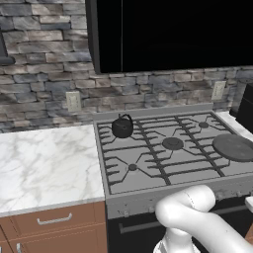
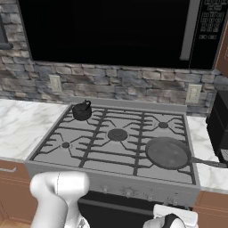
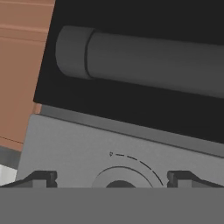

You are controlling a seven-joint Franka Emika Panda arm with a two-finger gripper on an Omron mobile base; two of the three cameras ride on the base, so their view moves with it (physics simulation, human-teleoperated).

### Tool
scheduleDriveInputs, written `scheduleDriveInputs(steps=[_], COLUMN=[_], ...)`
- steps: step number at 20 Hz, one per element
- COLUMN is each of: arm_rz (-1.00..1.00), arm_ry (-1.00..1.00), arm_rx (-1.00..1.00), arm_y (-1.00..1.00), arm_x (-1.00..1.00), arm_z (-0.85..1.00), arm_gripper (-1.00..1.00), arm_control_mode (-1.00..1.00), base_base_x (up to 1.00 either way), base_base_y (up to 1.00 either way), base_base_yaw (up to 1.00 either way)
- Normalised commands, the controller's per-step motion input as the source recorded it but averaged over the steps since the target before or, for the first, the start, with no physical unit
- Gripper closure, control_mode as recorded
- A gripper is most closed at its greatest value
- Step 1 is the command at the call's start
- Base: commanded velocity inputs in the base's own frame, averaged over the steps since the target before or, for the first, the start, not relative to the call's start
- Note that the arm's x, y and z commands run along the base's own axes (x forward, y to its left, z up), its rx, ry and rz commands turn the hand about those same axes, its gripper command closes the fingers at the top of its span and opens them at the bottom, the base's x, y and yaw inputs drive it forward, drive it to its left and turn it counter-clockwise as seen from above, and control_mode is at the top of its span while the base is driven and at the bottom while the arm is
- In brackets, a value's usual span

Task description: Pick the pan from the cabinet and place it on the stove. Then turn on the stove burner for the pan.

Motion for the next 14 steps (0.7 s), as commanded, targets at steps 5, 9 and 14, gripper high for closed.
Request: scheduleDriveInputs(steps=[5,9,14], arm_rz=[0.0,0.0,0.0], arm_ry=[0.0,0.0,0.0], arm_rx=[0.0,0.0,0.0], arm_y=[0.0,0.0,0.0], arm_x=[0.0,0.0,-0.01], arm_z=[0.0,0.01,0.05], arm_gripper=[-1.0,-1.0,-1.0], arm_control_mode=[-1.0,-1.0,-1.0], base_base_x=[0.0,0.0,0.0], base_base_y=[0.0,0.0,0.0], base_base_yaw=[0.0,0.0,0.0])
